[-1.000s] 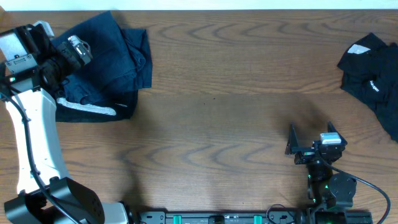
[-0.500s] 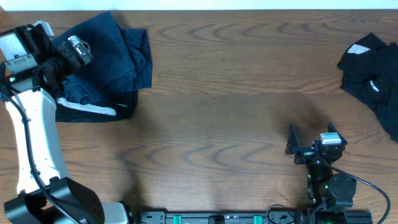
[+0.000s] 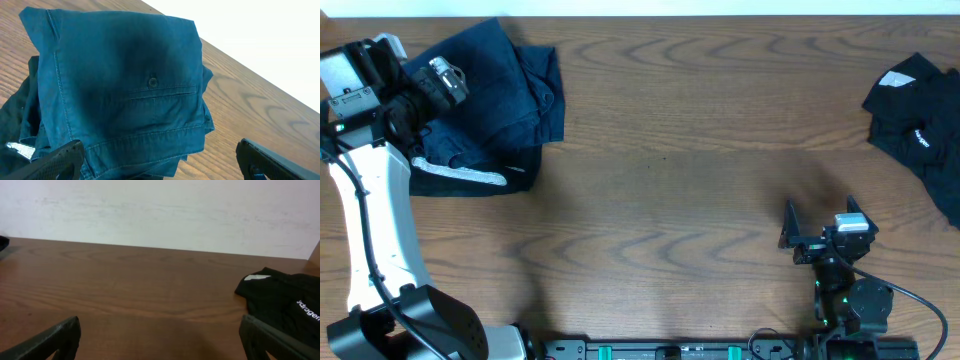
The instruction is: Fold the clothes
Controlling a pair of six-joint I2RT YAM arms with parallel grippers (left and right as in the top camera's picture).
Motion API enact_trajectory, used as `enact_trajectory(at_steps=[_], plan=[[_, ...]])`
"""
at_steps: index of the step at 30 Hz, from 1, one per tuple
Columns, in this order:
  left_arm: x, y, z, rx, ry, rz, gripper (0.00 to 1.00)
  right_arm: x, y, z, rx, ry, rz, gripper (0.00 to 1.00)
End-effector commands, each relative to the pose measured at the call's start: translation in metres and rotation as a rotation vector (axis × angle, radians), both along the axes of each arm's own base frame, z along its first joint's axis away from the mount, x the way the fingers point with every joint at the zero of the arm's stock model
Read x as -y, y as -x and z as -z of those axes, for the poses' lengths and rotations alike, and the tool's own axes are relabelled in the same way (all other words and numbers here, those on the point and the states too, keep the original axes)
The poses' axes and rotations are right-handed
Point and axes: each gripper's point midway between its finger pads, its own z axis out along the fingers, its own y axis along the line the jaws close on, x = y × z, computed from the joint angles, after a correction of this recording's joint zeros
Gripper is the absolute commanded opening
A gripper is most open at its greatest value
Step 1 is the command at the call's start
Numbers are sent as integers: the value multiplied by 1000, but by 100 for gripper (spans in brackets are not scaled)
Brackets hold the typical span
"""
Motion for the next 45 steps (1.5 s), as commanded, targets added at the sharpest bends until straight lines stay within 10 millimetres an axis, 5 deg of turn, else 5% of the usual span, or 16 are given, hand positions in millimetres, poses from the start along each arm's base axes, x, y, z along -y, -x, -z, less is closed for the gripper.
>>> enact_trajectory(at_steps=[1,13,19,26,34,45], plan=[[0,-2,1,0,0,5,98,4,0,1,-1,-13,21,99],[2,6,5,-20,8,1,98,4,0,1,-1,-13,21,99],[12,34,-38,50,-42,-11,98,4,0,1,-1,-13,21,99],[57,85,-71,146,-83,49,98,4,0,1,-1,-13,21,99],[99,129,-33,258,-111,136,98,4,0,1,-1,-13,21,99],[108,149,35,482,-183,154,98,4,0,1,-1,-13,21,99]])
